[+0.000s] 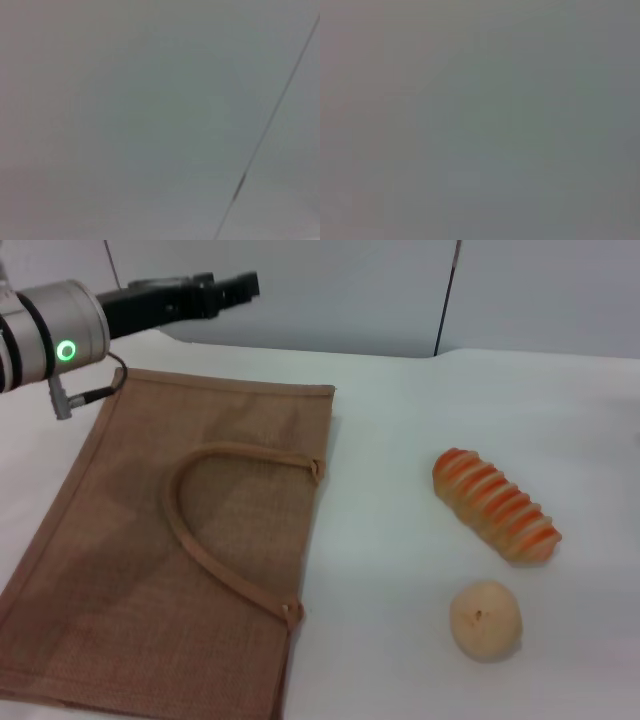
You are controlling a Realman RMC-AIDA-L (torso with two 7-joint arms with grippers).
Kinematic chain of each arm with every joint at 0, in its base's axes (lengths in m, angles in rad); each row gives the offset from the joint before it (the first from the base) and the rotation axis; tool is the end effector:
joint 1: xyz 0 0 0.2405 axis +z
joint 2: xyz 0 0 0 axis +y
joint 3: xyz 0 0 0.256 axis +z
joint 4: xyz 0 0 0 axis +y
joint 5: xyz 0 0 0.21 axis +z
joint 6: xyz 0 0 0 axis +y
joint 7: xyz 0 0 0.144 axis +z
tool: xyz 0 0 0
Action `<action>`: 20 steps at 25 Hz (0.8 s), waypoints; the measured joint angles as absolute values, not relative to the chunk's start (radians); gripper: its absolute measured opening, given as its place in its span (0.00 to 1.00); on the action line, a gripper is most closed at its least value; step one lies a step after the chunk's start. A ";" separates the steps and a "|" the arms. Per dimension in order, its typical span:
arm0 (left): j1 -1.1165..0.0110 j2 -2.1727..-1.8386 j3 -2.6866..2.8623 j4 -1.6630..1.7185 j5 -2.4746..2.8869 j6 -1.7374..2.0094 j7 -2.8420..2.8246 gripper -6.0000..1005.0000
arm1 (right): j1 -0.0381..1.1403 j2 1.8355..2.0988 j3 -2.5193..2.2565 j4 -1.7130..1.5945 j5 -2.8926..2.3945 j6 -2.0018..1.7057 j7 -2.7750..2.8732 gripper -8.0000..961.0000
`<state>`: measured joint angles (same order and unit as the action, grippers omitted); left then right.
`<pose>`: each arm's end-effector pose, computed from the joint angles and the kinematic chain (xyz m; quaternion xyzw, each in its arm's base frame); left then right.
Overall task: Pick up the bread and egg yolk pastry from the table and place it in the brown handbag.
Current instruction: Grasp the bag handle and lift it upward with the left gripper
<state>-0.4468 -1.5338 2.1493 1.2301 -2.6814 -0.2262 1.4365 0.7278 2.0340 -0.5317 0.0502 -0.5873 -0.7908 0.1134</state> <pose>-0.1987 0.4020 0.0556 -0.8154 -0.3788 -0.2746 0.3409 0.3359 0.4120 0.0132 -0.6549 0.3313 0.1995 0.6493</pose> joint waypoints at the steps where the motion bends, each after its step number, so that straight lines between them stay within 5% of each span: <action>1: -0.473 -1.518 2.173 1.210 -2.559 -0.235 1.287 0.66 | 0.728 2.034 -0.532 0.050 -0.588 -0.787 0.113 0.92; 5: -0.511 -1.521 2.178 1.153 -2.341 -0.291 1.075 0.65 | 0.728 2.034 -0.531 0.049 -0.588 -0.787 0.112 0.92; 9: -0.564 -1.567 2.120 1.027 -2.061 -0.423 0.822 0.65 | 0.728 2.034 -0.531 0.048 -0.587 -0.787 0.112 0.92; 14: -0.607 -1.693 1.858 0.903 -1.595 -0.665 0.601 0.65 | 0.736 2.034 -0.531 0.047 -0.588 -0.787 0.112 0.92; 15: -0.611 -1.755 1.705 0.897 -1.388 -0.775 0.557 0.65 | 0.739 2.034 -0.531 0.047 -0.587 -0.787 0.112 0.92; 16: -0.611 -1.755 1.705 0.897 -1.388 -0.775 0.557 0.65 | 0.739 2.034 -0.531 0.047 -0.587 -0.787 0.112 0.92; 20: -0.621 -1.879 1.391 0.917 -1.051 -0.948 0.541 0.65 | 0.743 2.034 -0.531 0.047 -0.586 -0.787 0.112 0.92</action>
<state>-0.6208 -1.8788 1.3910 0.9170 -1.0514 -0.9482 0.5409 0.7433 2.0340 -0.5307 0.0474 -0.5860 -0.7868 0.1119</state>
